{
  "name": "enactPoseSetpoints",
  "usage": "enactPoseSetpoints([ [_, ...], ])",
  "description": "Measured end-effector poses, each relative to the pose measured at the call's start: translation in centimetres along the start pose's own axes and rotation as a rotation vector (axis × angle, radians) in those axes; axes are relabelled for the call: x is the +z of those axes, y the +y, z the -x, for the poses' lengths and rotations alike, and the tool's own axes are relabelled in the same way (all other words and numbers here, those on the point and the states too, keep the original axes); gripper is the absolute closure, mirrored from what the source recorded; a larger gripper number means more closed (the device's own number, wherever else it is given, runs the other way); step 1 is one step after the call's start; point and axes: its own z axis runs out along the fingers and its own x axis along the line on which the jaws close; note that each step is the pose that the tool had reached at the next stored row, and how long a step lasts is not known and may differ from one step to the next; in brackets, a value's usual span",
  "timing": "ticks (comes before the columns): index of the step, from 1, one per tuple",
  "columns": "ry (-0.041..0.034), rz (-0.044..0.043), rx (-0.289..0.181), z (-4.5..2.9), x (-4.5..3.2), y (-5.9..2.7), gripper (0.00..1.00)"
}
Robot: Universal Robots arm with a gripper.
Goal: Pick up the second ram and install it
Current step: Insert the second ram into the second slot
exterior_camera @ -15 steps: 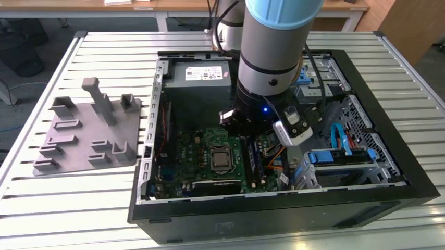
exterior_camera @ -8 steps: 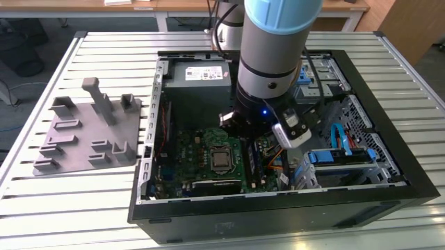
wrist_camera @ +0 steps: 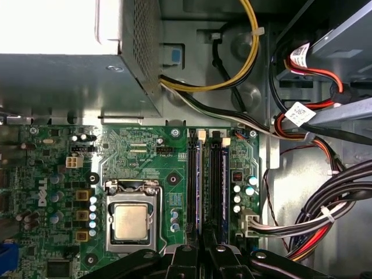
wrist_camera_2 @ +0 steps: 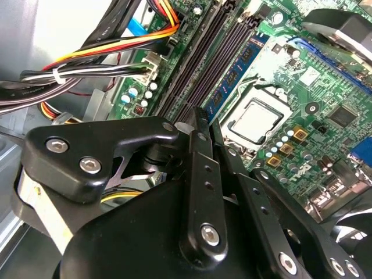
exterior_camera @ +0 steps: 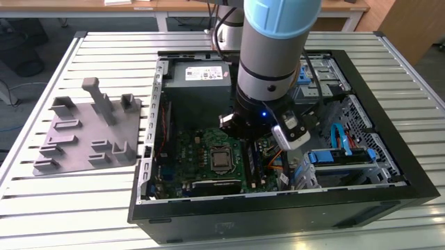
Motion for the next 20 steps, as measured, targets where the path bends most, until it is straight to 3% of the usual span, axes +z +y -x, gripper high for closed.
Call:
enactPoseSetpoints([
  [20,0.0000,0.0000,0.000,-0.01,0.75,-0.04,0.86],
])
